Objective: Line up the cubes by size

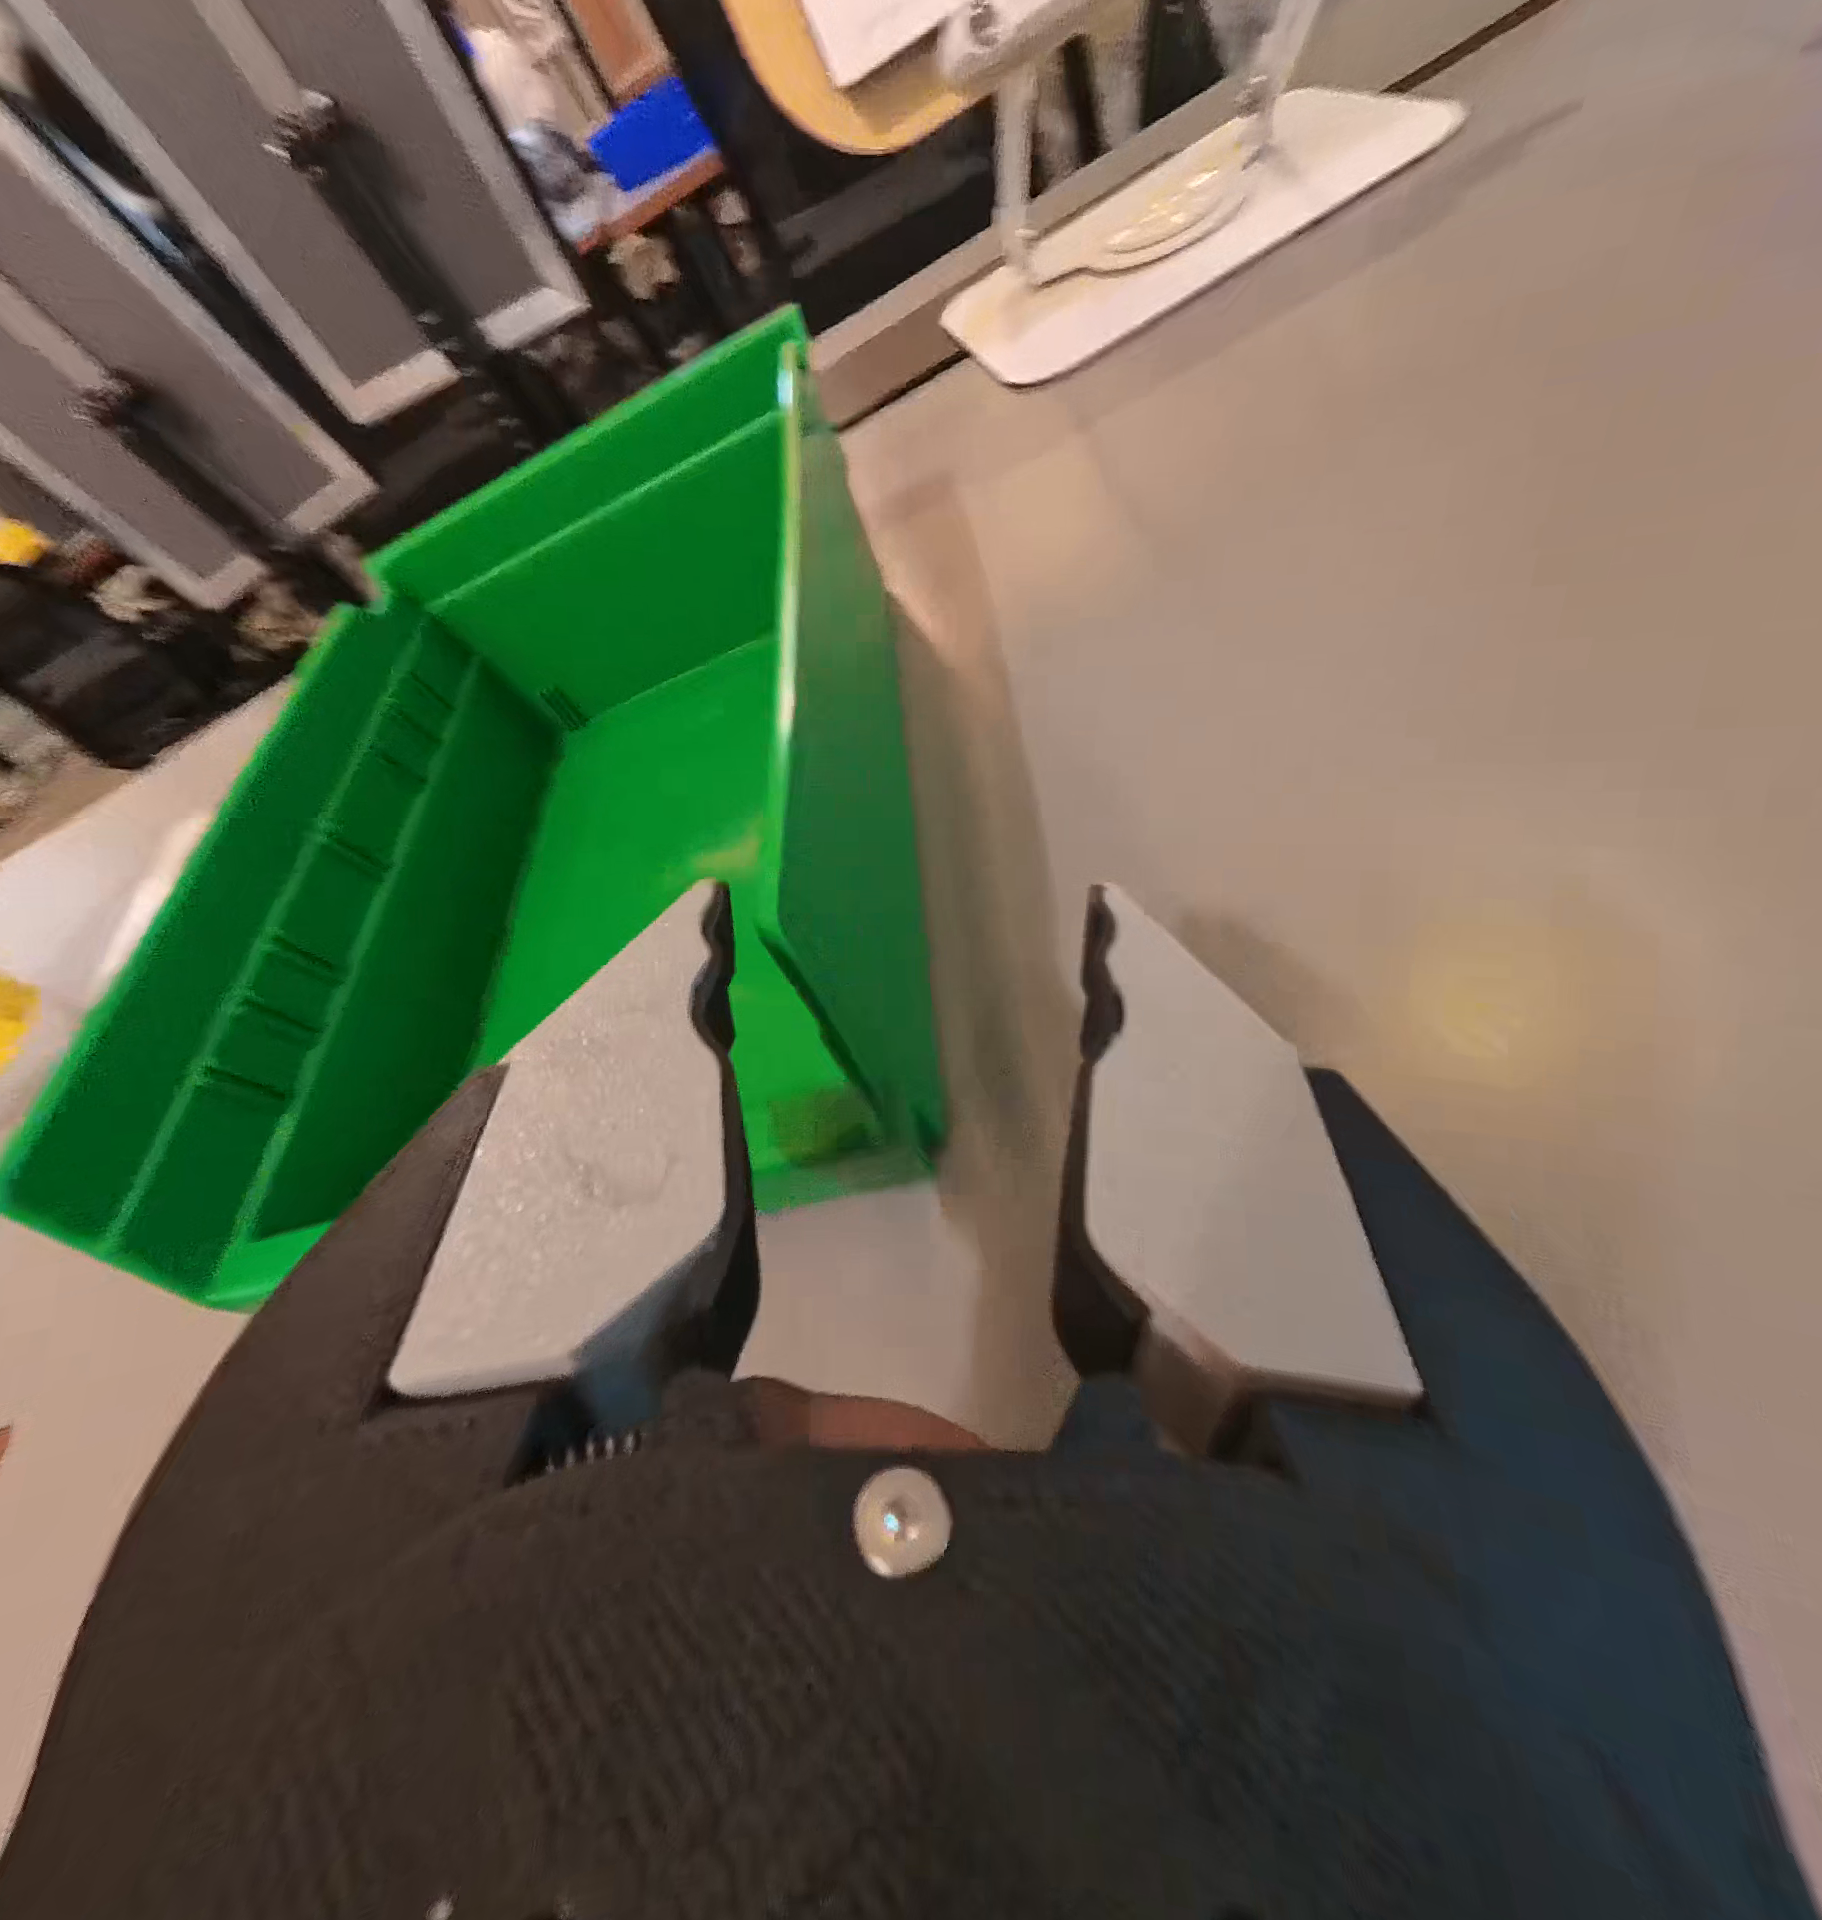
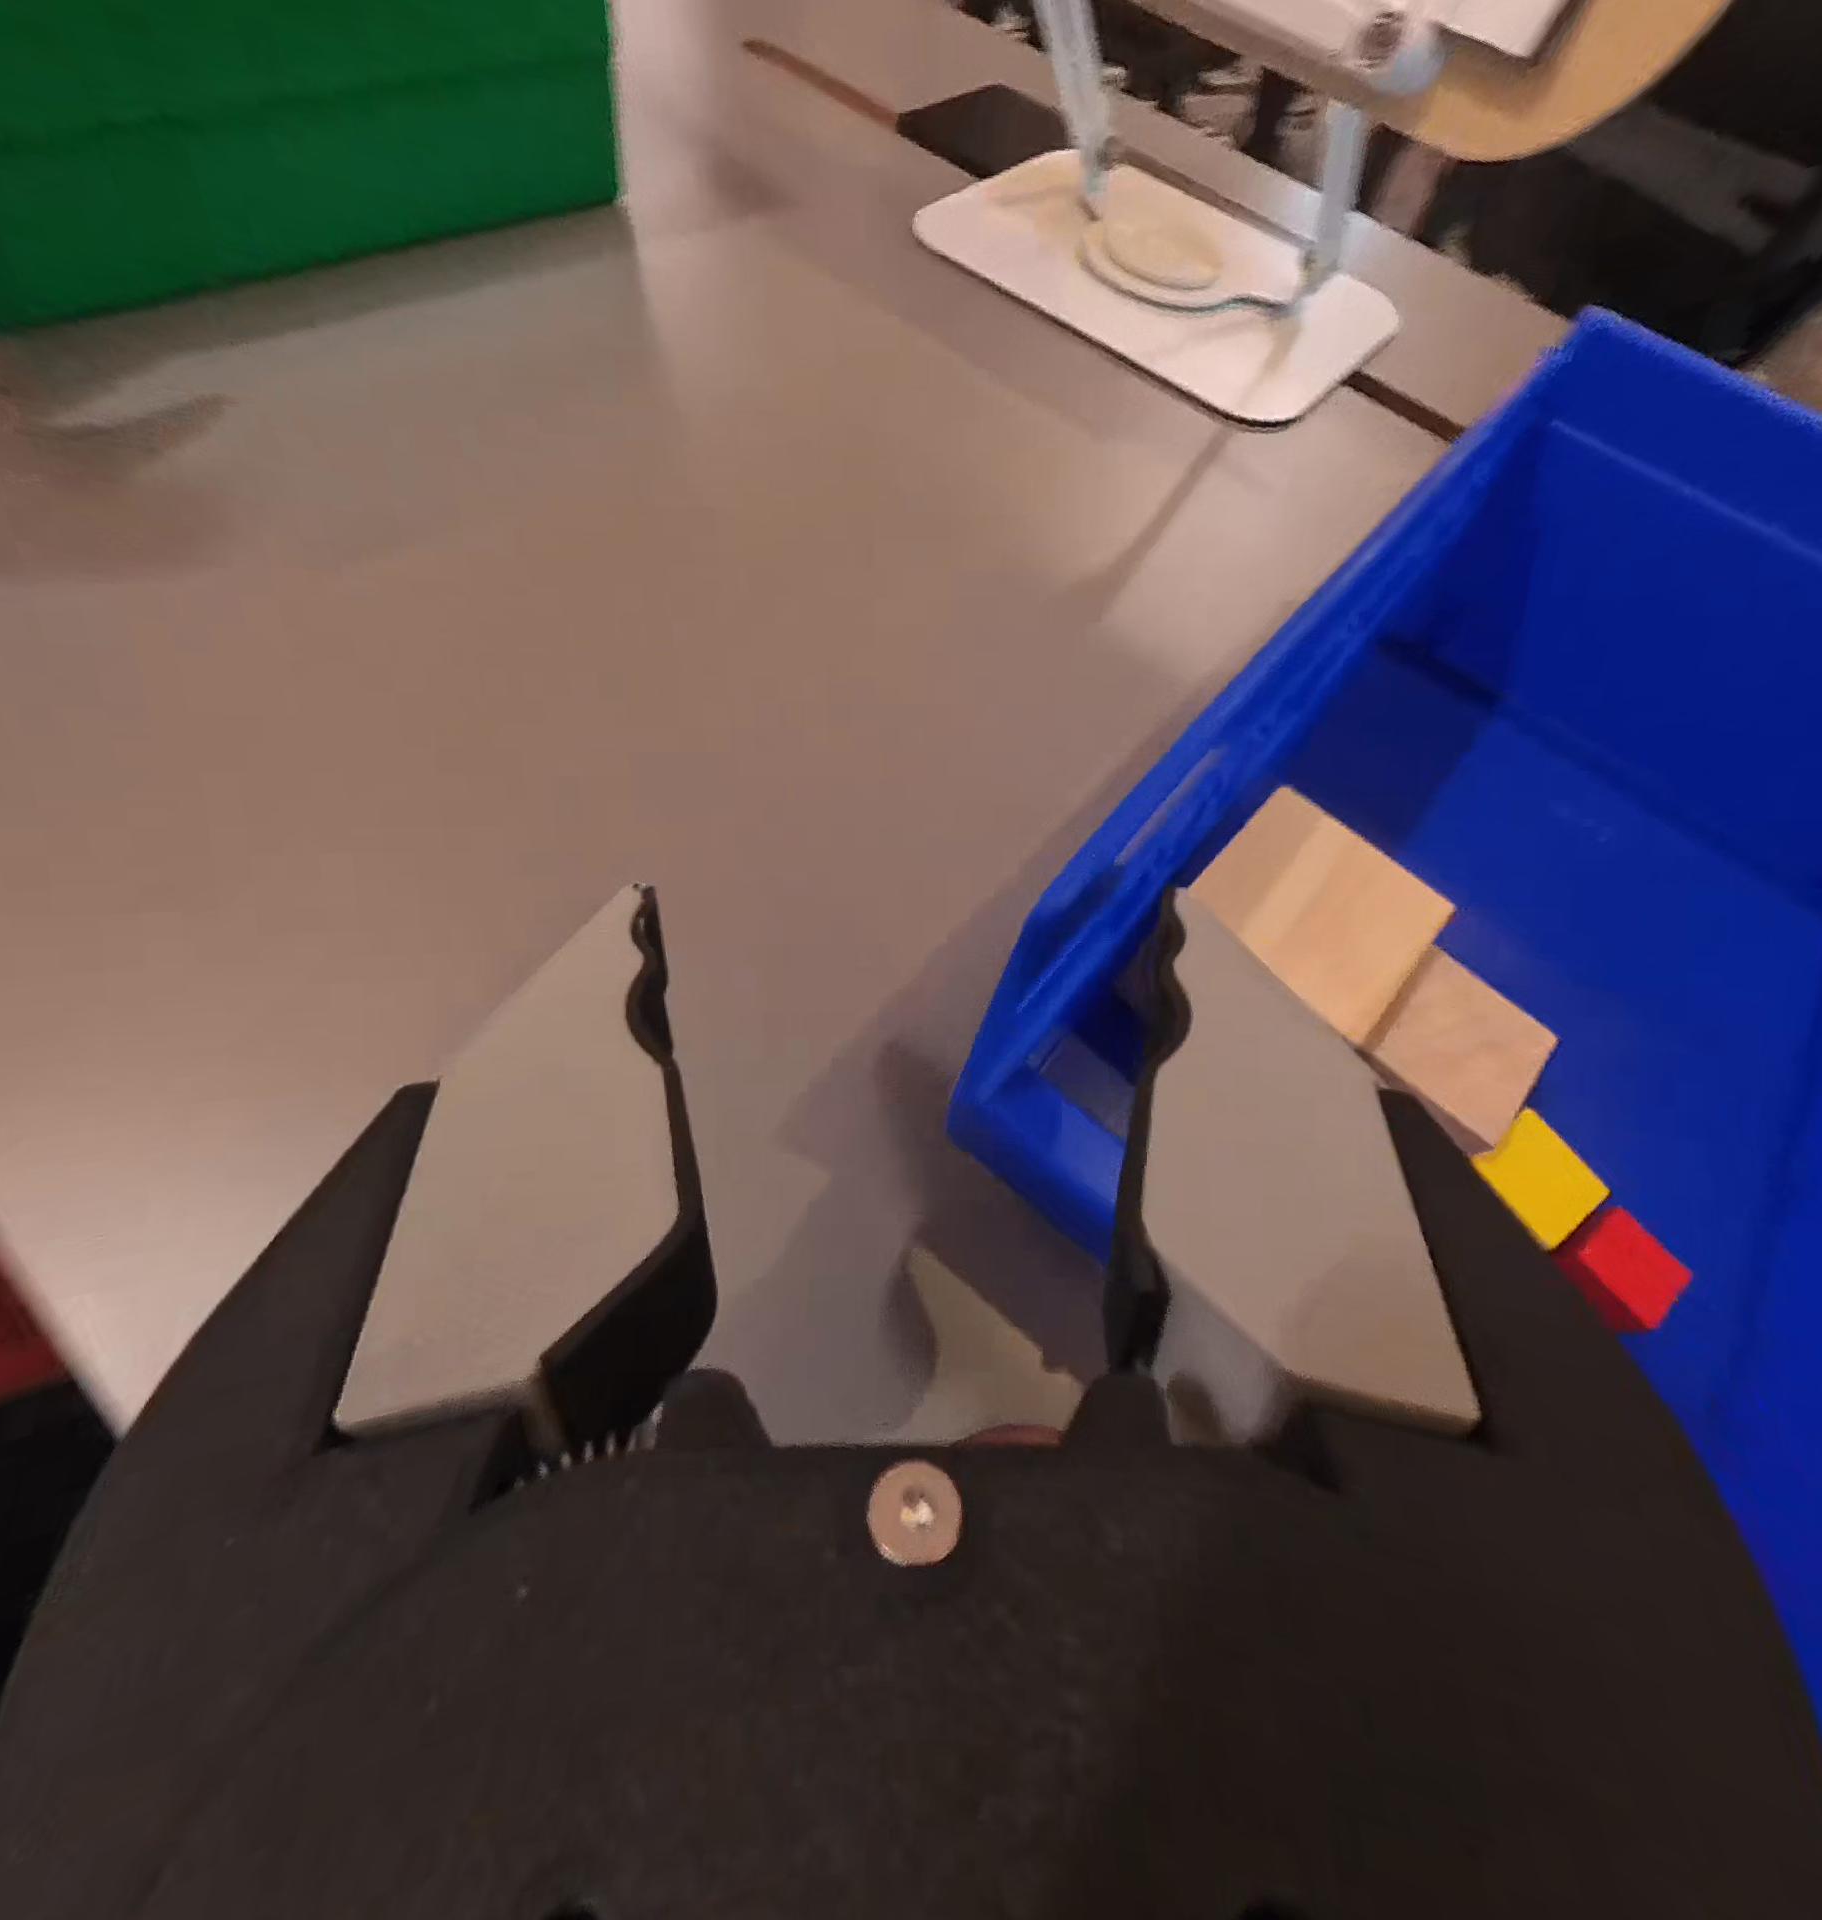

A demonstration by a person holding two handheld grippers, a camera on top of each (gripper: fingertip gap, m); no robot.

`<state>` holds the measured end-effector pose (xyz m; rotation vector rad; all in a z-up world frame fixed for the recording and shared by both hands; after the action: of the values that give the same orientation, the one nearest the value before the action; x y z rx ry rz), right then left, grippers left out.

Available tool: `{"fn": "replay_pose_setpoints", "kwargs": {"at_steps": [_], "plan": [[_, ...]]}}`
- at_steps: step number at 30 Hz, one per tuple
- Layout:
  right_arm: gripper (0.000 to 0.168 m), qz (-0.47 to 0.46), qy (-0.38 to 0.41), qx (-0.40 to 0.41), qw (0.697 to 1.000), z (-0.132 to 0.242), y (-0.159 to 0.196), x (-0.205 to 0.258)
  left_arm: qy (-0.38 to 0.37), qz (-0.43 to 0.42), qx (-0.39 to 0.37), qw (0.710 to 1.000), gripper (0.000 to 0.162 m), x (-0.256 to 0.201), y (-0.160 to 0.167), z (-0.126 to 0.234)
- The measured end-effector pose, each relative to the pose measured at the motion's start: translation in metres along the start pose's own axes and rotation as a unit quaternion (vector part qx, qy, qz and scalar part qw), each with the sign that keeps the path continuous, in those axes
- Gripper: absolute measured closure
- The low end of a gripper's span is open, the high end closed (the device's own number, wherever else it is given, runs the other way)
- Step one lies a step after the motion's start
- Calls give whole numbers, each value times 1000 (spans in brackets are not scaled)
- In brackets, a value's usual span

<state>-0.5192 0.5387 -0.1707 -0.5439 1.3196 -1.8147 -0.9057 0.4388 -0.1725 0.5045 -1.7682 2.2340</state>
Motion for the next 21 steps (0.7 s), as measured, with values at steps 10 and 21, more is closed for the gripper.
{"fn": "replay_pose_setpoints", "kwargs": {"at_steps": [10, 21], "plan": [[153, 36, 159, 44, 986, -12, 16, -42, -40, 73, -44, 996, 160, 11, 1, -19], [167, 3, 144, 29, 989, 24, 32, -47, -3, 141, -94, 986, 161, 27, -26, 14]]}}
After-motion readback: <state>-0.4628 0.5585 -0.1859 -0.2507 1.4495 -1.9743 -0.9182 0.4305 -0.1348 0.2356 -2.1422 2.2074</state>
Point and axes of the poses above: each gripper's, where its closed fingertips meet, z back along the fingers, y out of its underside, x = y × z across the jaws, the point moved 1 cm from there along z, back along the fingers, and after that the axes turned 9 degrees about -x, right-handed, at the moved point
